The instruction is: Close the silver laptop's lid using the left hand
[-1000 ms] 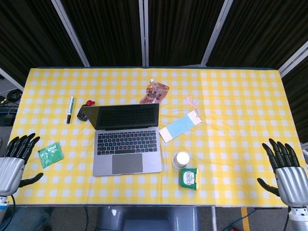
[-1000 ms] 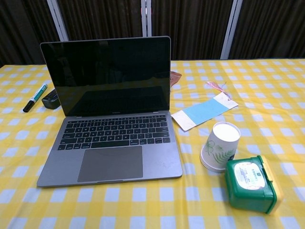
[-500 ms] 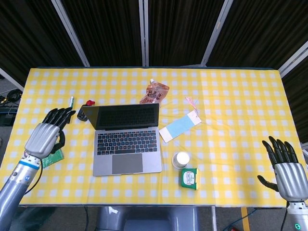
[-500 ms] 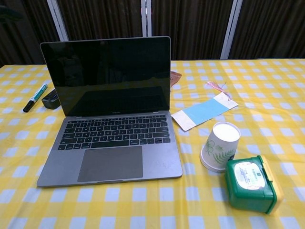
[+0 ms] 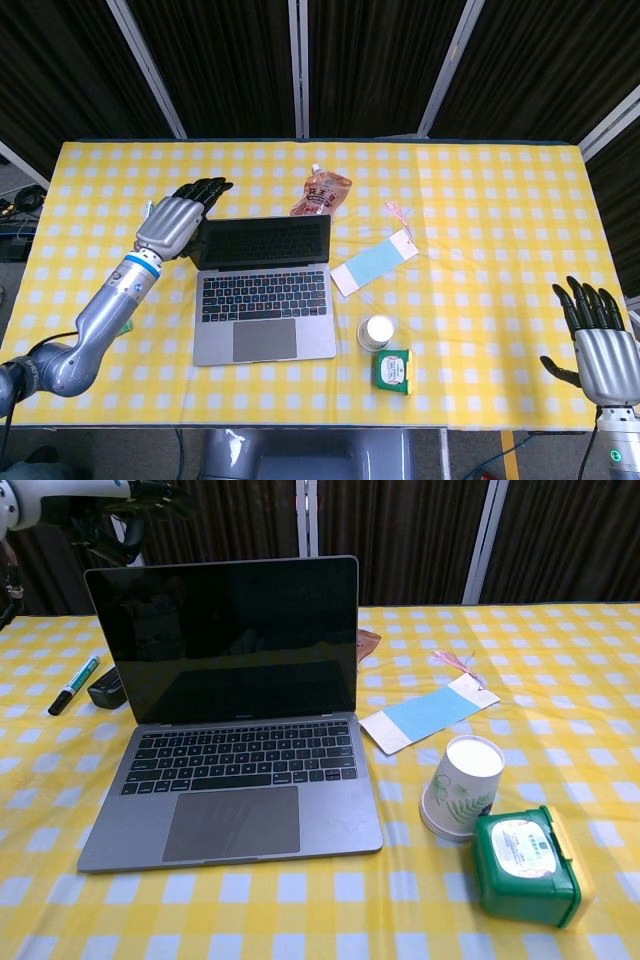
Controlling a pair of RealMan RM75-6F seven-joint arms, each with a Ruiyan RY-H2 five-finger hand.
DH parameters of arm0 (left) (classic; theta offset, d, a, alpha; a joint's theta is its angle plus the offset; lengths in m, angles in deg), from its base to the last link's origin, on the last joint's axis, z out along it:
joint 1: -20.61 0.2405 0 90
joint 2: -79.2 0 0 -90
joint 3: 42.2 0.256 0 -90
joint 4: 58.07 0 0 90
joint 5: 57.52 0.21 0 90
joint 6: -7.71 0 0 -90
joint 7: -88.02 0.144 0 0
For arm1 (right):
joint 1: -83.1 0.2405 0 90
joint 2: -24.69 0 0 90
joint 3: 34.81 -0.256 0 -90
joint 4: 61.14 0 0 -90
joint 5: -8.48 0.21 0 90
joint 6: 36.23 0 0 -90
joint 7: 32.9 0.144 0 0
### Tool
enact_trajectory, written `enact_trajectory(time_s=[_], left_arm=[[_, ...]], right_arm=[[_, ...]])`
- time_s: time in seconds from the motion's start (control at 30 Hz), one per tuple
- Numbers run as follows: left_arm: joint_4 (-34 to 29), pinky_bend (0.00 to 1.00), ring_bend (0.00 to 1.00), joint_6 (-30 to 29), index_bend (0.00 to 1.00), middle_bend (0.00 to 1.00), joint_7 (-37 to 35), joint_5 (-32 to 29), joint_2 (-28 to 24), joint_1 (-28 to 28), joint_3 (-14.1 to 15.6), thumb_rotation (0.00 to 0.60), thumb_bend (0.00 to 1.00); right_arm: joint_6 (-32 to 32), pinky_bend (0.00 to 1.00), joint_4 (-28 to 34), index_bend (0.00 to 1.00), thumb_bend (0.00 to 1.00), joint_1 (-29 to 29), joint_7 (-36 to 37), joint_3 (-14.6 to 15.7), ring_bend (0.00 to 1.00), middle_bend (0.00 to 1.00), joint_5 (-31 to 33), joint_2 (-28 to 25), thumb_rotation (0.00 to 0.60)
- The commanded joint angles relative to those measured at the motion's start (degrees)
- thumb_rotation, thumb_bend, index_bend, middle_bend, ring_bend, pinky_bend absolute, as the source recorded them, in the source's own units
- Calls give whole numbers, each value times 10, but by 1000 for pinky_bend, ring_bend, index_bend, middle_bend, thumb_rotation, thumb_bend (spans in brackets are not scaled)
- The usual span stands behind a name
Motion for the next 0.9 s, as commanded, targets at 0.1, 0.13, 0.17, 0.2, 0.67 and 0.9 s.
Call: enact_trajectory(time_s=[0.1, 0.13, 0.17, 0.2, 0.67, 0.9], left_arm=[[32, 321, 231, 17, 101, 211, 15, -43, 23, -36, 8, 600, 1000], [32, 337, 254, 19, 119, 236, 15, -48, 23, -38, 10, 600, 1000], [31, 347, 267, 21, 128, 252, 13, -53, 22, -40, 11, 600, 1000], [29, 362, 286, 25, 138, 274, 9, -59, 20, -43, 12, 600, 1000], [-31, 405, 331, 95, 210, 327, -79, -44, -49, -36, 13, 600, 1000], [-76, 405, 331, 104, 211, 327, -112, 10, -89, -17, 20, 600, 1000]], right_arm=[[5, 0, -7, 0, 0, 3, 1, -7, 0, 0, 15, 2, 600], [6, 0, -8, 0, 0, 3, 2, -7, 0, 0, 17, 2, 600], [7, 0, -9, 0, 0, 4, 2, -8, 0, 0, 18, 2, 600], [8, 0, -9, 0, 0, 4, 4, -8, 0, 0, 20, 2, 600], [-5, 0, -5, 0, 0, 2, 6, -6, 0, 0, 11, 0, 600], [-12, 0, 0, 0, 0, 0, 7, -4, 0, 0, 4, -3, 600]])
